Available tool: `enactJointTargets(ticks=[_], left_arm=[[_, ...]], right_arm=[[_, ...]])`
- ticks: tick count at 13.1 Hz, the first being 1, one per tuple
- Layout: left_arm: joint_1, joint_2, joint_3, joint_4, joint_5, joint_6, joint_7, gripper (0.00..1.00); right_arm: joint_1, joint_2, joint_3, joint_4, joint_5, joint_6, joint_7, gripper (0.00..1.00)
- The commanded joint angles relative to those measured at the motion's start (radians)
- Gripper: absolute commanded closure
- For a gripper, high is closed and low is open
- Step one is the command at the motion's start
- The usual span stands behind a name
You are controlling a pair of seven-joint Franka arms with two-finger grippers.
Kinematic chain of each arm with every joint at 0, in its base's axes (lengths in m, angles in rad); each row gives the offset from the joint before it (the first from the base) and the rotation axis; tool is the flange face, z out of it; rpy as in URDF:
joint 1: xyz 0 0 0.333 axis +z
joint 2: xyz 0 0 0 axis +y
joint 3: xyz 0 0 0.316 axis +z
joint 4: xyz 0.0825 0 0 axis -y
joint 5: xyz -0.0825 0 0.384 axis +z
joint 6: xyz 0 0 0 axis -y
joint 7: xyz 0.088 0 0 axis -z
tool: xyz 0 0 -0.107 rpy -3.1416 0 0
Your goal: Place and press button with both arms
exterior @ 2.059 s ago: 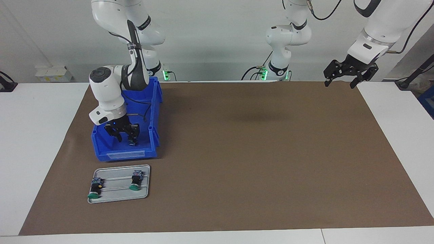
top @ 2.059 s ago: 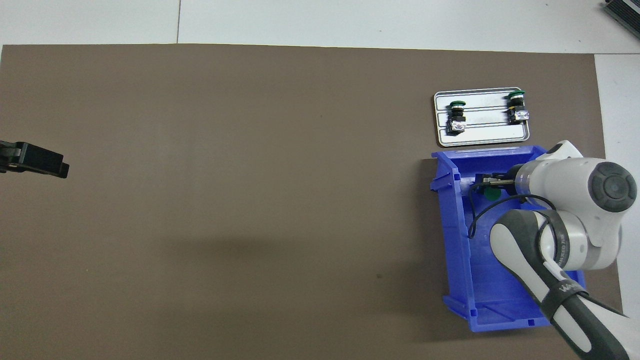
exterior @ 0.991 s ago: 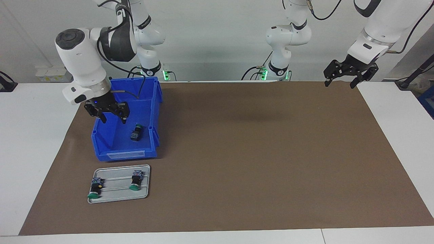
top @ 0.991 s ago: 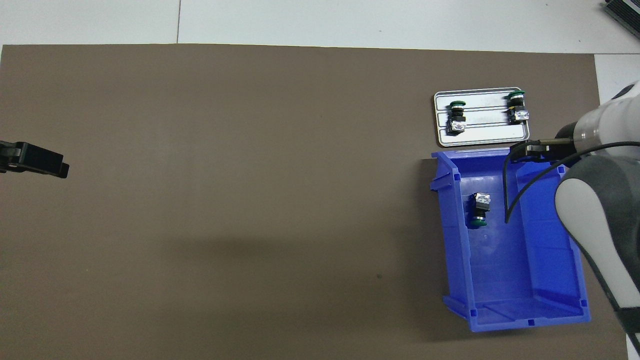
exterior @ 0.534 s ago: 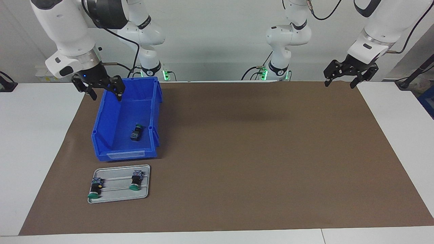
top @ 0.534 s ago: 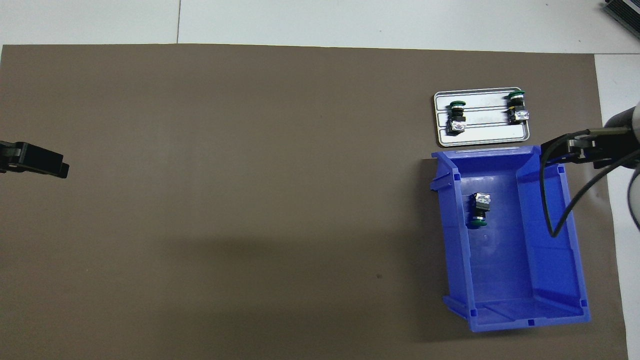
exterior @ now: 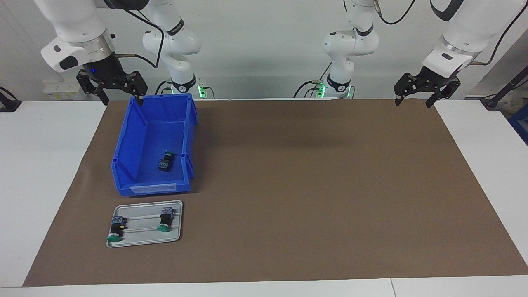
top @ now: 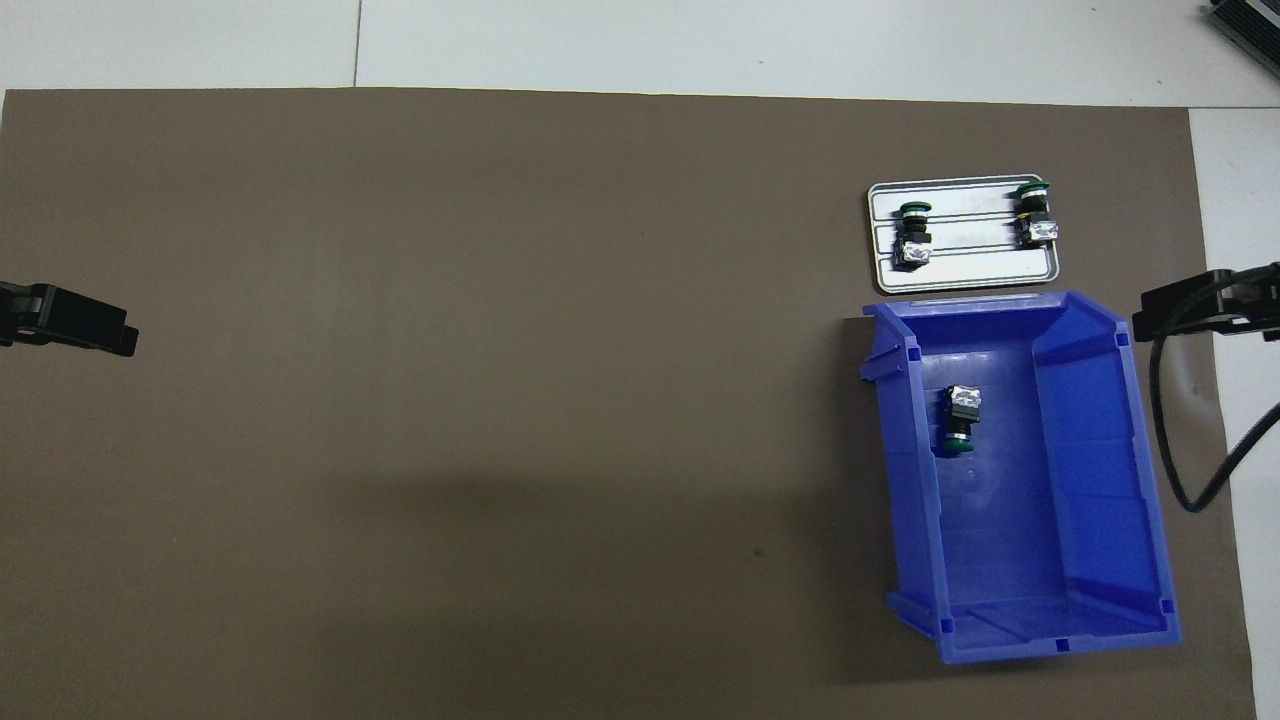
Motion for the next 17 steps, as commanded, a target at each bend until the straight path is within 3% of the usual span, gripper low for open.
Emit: enactJointTargets(ticks=[1,8,12,17], left_arm=[[0.002,-0.028,0.004,-0.036,-0.011,0.016,0.007,0.00],[0.002,-0.030,0.004,-0.036,-0.011,0.016,0.007,0.00],[0.002,-0.028,0.004,-0.036,-0.011,0.016,0.007,0.00],[0.002,-0.028,0.004,-0.036,-0.011,0.016,0.007,0.00]], right_arm=[[0.050,-0.068,-0.086,-0.128,0.032,0.086,-0.052,0.01],[0.050,-0.060,-0.065,-0.180,0.032,0.096,-0.069,0.01],[0.047,-0.027,-0.041,-0.078,0.032,-0.007,-0.063,0.01],[0.042,-0.025,-0.038,-0.073,0.054,-0.013,0.020,0.01]])
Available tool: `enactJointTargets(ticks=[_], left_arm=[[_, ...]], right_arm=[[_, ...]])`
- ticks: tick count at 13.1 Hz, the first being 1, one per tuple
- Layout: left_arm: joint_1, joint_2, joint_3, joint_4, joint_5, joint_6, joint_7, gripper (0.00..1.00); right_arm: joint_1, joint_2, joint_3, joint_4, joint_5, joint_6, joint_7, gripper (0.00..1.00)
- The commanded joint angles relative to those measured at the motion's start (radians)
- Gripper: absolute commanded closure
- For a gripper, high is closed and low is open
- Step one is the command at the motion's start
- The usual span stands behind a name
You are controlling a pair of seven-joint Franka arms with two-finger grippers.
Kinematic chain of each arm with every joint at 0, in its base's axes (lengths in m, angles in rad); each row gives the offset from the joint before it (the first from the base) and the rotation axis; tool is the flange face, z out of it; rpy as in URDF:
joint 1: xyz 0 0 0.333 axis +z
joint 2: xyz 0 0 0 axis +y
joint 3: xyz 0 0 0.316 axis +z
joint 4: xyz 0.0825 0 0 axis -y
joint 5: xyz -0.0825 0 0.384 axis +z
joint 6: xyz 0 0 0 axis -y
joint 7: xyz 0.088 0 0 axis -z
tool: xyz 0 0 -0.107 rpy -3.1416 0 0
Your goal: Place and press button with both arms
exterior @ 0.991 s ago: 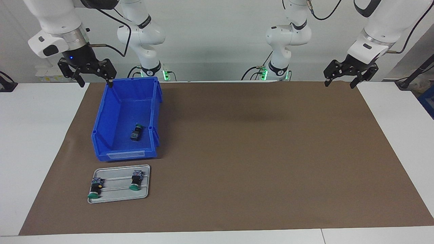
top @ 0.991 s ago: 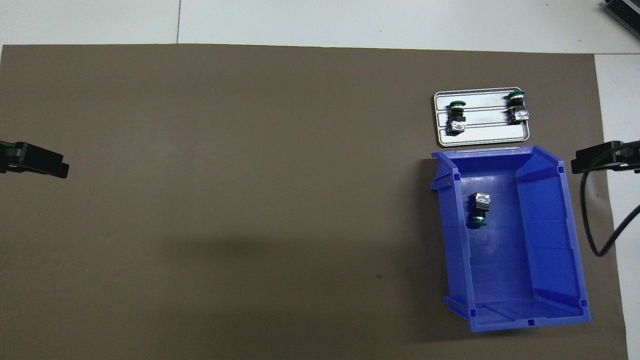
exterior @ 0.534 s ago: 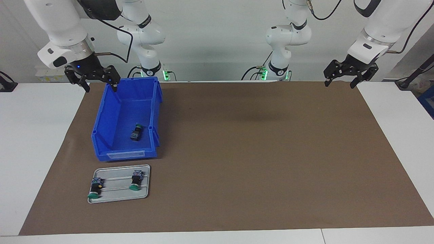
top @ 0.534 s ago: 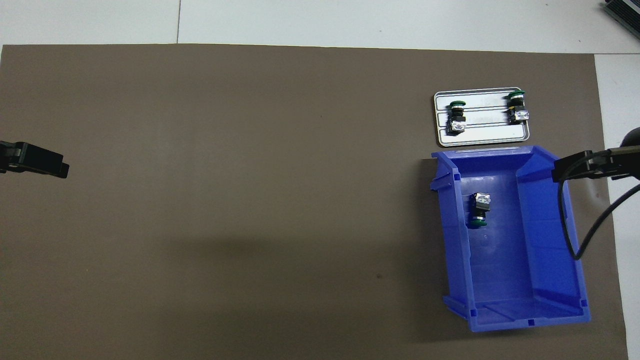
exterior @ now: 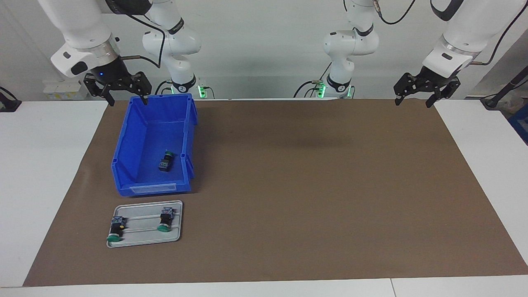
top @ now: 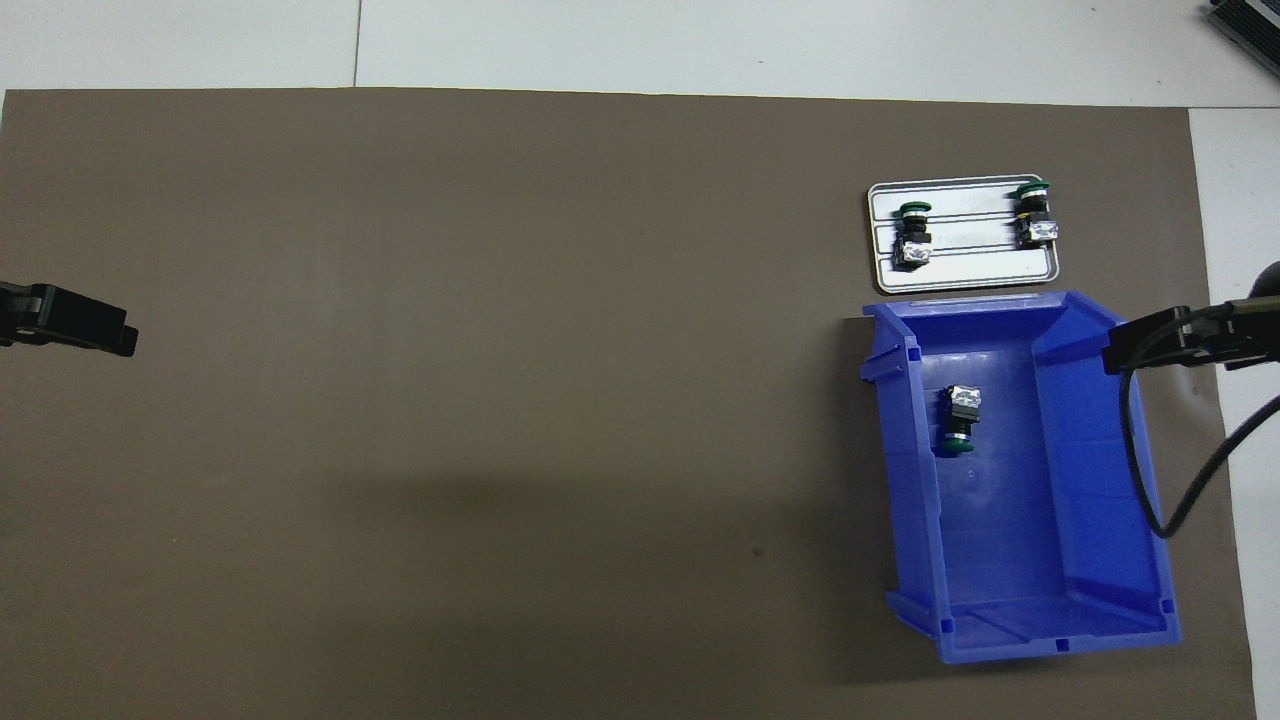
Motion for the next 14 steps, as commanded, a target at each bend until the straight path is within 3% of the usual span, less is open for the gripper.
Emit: enactJointTargets(ticks=[1,8,14], left_arm=[[0.002,-0.028,0.004,-0.036,-0.011,0.016,0.007,0.00],[0.002,-0.030,0.004,-0.036,-0.011,0.016,0.007,0.00],[0.002,-0.030,0.004,-0.036,-0.011,0.016,0.007,0.00]], right_arm=[[-0.010,0.008,0.006,0.017,0.024,-0.006,0.027,0.01],[-0.010,0.008,0.005,0.016,0.027,0.009,-0.047,0.01],[-0.007,0.008,0.005,0.002,0.028,0.119,-0.044,0.01]])
